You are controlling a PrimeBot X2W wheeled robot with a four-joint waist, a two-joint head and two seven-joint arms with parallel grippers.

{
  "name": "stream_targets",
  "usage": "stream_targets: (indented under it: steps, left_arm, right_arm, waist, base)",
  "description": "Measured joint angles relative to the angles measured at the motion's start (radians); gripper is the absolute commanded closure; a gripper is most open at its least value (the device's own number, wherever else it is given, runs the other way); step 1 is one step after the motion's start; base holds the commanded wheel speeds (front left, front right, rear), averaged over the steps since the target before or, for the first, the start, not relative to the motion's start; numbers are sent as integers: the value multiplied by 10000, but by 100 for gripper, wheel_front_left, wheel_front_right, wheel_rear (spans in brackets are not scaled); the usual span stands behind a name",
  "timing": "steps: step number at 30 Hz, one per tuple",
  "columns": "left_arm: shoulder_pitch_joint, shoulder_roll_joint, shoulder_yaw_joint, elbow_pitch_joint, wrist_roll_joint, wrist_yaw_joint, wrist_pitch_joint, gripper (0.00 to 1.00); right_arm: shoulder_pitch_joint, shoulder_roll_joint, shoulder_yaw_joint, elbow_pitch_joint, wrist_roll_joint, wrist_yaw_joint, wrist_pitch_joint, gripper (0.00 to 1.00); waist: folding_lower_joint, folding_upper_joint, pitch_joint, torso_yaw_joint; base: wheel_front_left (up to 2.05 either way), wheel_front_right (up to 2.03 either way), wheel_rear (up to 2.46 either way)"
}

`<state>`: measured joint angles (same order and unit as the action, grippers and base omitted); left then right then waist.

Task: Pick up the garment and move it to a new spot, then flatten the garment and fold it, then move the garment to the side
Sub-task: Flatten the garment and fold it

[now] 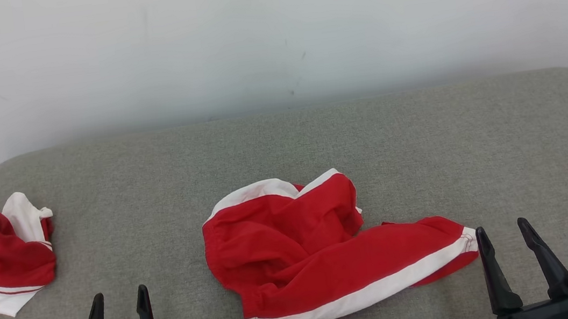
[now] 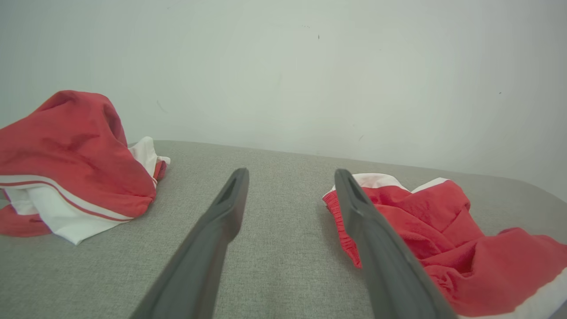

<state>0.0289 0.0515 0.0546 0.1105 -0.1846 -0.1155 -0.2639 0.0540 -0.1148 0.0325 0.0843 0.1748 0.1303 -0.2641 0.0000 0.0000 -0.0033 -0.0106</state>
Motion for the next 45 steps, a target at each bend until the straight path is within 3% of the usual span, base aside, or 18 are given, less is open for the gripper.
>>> stream_targets:
  steps: [20,28,45]
  left_arm:
    - [0,0,-75,96,29,-67,0,0]
    - [28,0,-577,458,58,-82,0,0]
    - [-618,259,-3929,2117,-395,-153,0,0]
  right_arm:
    - [28,13,40,219,-10,0,0,0]
    - [22,-8,-163,491,-8,0,0,0]
    - [-1339,-957,-50,3147,128,0,-2,0]
  waist:
    - [1,0,-17,105]
    - [1,0,19,126]
    - [2,0,724,245]
  base:
    - [0,0,0]
    - [0,0,0]
    - [0,0,0]
